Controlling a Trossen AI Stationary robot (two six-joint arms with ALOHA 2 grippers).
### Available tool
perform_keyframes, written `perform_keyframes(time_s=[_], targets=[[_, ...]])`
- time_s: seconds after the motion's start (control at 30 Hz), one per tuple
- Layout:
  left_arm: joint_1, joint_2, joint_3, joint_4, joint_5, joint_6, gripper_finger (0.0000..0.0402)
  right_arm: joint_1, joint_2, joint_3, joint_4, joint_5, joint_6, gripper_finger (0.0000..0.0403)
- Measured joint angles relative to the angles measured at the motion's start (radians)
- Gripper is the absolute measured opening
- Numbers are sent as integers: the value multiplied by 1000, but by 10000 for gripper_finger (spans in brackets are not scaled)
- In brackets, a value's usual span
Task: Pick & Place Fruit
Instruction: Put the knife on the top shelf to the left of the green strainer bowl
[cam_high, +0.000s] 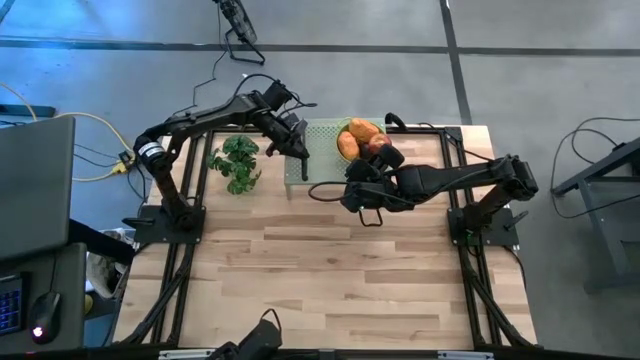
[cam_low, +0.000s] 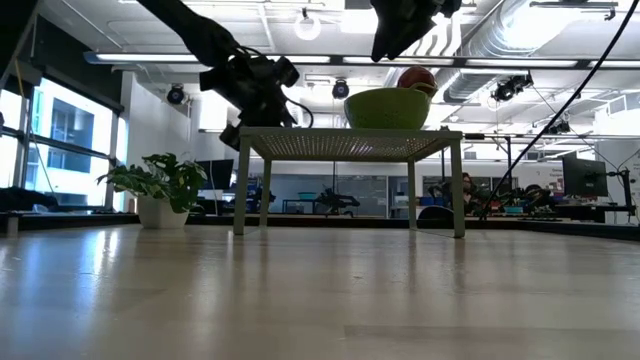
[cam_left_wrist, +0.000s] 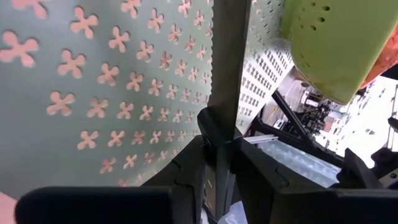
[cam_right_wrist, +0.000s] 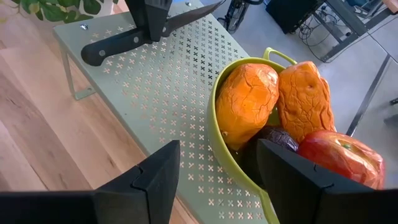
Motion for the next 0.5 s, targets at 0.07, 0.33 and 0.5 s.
perform_keyframes(time_s=[0.07, 0.33, 0.5], targets=[[0, 0, 0, 1, 0, 10, 71, 0, 0, 0, 0, 0, 0, 206], [0, 17, 0, 56, 9, 45, 73, 0, 0, 0, -6, 0, 0, 206], [0, 18, 0, 48, 14, 44, 74, 0, 0, 0, -6, 0, 0, 206]])
